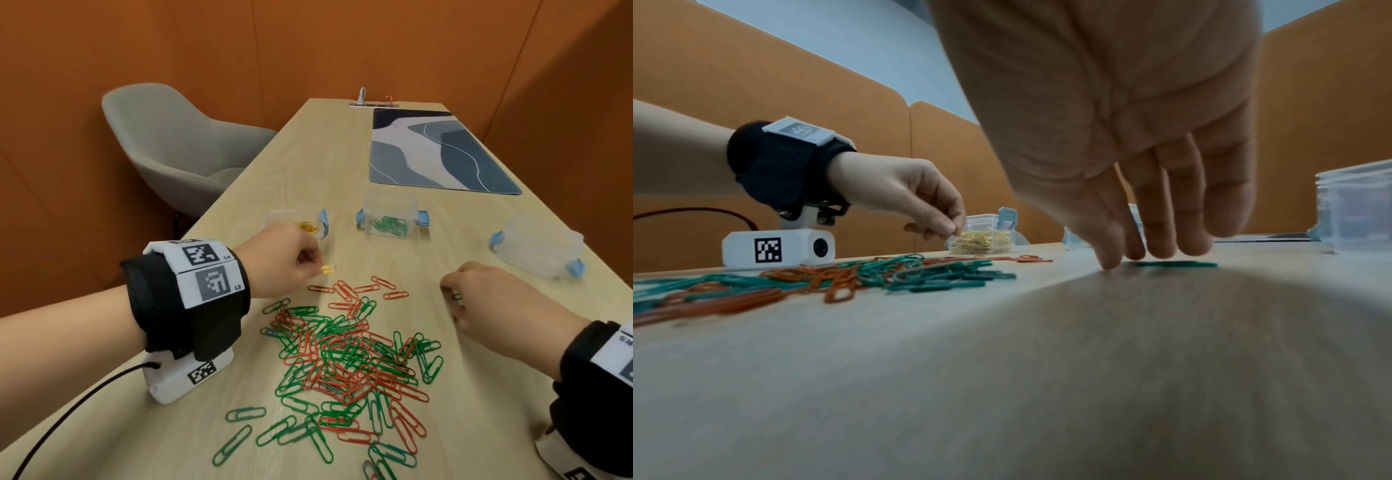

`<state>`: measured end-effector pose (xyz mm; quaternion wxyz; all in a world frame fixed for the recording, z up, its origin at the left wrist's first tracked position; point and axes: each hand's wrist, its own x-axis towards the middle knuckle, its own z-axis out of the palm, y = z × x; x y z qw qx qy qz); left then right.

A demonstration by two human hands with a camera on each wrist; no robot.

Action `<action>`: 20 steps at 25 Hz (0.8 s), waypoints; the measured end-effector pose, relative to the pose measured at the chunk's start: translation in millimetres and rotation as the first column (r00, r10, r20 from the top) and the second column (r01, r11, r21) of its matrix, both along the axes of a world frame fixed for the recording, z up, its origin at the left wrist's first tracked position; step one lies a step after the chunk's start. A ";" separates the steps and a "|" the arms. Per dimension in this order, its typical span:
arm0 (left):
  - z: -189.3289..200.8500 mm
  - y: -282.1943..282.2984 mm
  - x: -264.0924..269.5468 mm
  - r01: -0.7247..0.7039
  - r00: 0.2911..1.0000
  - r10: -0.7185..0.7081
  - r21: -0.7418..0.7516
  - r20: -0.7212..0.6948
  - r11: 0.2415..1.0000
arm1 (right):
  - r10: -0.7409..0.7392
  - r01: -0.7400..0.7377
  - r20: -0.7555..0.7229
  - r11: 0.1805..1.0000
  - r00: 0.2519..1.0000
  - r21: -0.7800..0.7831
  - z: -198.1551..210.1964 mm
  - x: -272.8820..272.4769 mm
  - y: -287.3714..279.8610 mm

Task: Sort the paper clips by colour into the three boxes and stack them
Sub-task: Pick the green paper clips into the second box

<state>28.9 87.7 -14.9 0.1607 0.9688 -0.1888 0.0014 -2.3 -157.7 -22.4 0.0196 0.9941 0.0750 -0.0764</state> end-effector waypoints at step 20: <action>-1.2 27.7 -25.8 0.056 0.978 -0.044 0.050 -0.203 0.997 | 0.434 -0.370 -0.052 0.820 0.900 0.437 9.5 -17.5 54.9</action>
